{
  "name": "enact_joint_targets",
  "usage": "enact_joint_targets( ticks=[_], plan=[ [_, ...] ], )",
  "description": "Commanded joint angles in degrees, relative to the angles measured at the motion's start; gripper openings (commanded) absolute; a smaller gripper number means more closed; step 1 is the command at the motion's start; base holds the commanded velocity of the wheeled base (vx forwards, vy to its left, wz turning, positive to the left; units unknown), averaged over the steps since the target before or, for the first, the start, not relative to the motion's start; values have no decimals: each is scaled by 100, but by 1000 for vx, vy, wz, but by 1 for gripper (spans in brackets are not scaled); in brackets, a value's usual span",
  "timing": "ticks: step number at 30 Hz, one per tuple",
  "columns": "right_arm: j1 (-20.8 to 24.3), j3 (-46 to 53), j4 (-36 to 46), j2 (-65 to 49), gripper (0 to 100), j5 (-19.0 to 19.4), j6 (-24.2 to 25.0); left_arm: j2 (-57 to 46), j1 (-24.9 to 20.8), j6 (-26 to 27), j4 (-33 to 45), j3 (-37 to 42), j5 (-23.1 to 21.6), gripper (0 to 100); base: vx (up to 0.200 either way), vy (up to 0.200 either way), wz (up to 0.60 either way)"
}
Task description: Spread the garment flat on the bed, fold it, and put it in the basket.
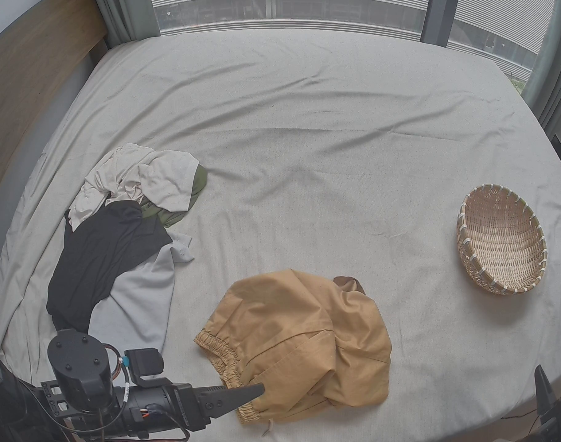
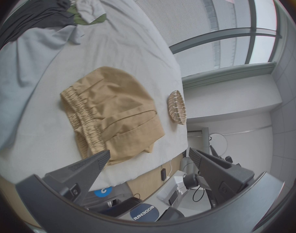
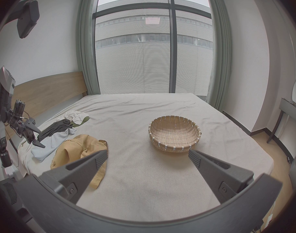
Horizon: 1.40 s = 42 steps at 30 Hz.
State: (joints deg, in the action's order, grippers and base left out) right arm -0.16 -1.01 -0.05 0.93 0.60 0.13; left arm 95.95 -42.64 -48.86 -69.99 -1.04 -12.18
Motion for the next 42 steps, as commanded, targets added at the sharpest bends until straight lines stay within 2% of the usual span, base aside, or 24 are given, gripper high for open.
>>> enact_joint_targets(
  ticks=[1, 4, 9, 10, 11, 13, 15, 26, 31, 37, 42],
  plan=[
    [-2, 101, -4, -84, 100, 2, -5, 398, 89, -10, 99, 104, 40, 100, 0, 0, 0],
    [-2, 101, -4, -93, 100, 2, -5, 1031, 177, 8, 11, 86, 84, 100, 0, 0, 0],
    [-2, 101, -4, -84, 100, 2, -5, 1795, 300, 17, -569, 7, 66, 100, 0, 0, 0],
    [-2, 101, -4, -84, 100, 2, -5, 2226, 300, 17, -1035, 16, 75, 100, 0, 0, 0],
    [-2, 101, -4, -84, 100, 2, -5, 2226, 300, 17, -1035, 16, 75, 100, 0, 0, 0],
    [-2, 101, -4, -93, 100, 2, -5, 2815, 292, 8, -1790, 104, 75, 100, 0, 0, 0],
    [-2, 101, -4, -84, 100, 2, -5, 2982, 292, 17, -1922, 104, 84, 100, 0, 0, 0],
    [-2, 101, -4, -84, 100, 2, -5, 2964, 292, -18, -1878, 95, 75, 100, 0, 0, 0],
    [-2, 101, -4, -93, 100, 2, 4, 2947, 292, -10, -1896, -195, 75, 100, 0, 0, 0],
    [-2, 101, -4, -84, 100, 2, -5, 2384, 292, -89, -1887, -468, 75, 100, 0, 0, 0],
    [-2, 101, -4, -93, 100, 2, -5, 1602, 300, -396, -1878, -643, 66, 100, 0, 0, 0]
  ],
)
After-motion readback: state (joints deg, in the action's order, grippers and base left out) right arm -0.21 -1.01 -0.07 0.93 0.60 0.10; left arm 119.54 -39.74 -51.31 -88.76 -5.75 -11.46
